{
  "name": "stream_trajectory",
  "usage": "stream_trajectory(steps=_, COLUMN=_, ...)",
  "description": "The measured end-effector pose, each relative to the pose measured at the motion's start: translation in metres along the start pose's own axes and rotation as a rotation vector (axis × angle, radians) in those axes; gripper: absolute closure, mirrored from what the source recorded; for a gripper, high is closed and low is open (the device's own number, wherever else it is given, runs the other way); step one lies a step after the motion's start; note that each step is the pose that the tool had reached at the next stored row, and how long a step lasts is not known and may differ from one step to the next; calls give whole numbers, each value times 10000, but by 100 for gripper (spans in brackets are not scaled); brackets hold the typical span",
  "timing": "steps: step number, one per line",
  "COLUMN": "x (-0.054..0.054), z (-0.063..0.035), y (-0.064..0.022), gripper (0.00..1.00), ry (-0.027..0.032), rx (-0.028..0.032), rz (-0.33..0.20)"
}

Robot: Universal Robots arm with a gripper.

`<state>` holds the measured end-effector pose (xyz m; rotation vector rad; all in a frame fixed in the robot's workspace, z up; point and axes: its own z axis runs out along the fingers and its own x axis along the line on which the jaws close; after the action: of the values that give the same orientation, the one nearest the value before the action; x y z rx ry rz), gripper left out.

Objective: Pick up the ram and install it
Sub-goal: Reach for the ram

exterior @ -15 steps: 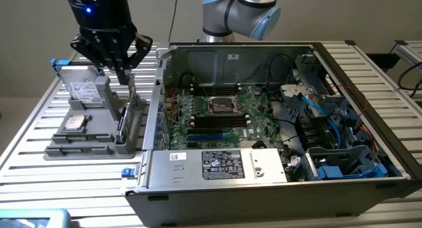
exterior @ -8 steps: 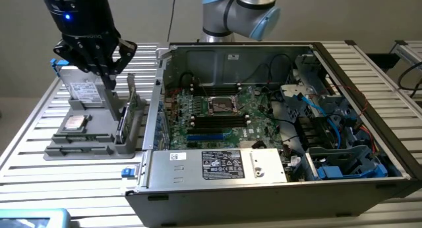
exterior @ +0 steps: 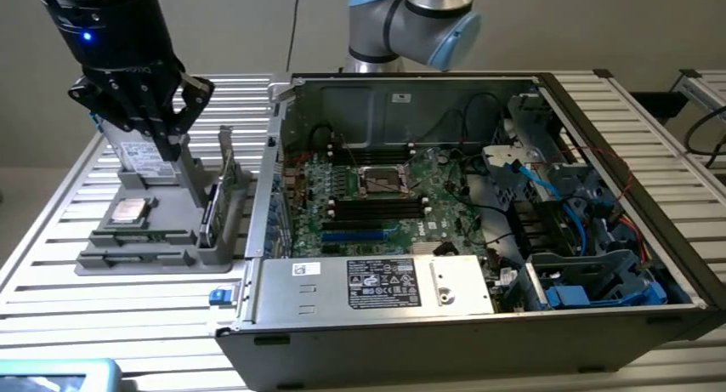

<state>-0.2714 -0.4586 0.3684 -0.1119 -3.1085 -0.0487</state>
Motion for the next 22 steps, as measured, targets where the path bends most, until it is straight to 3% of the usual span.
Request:
stream_trajectory(steps=4, x=53, z=15, y=-10, gripper=89, ry=-12, rx=163, rz=-2)
stream_trajectory(steps=16, x=387, z=218, y=-41, gripper=89, ry=-15, rx=197, rz=-46)
stream_trajectory(steps=20, x=459, z=257, y=-41, gripper=89, ry=-18, rx=283, rz=-94)
stream_trajectory(steps=22, x=488, z=272, y=-33, gripper=89, ry=-21, rx=356, rz=-123)
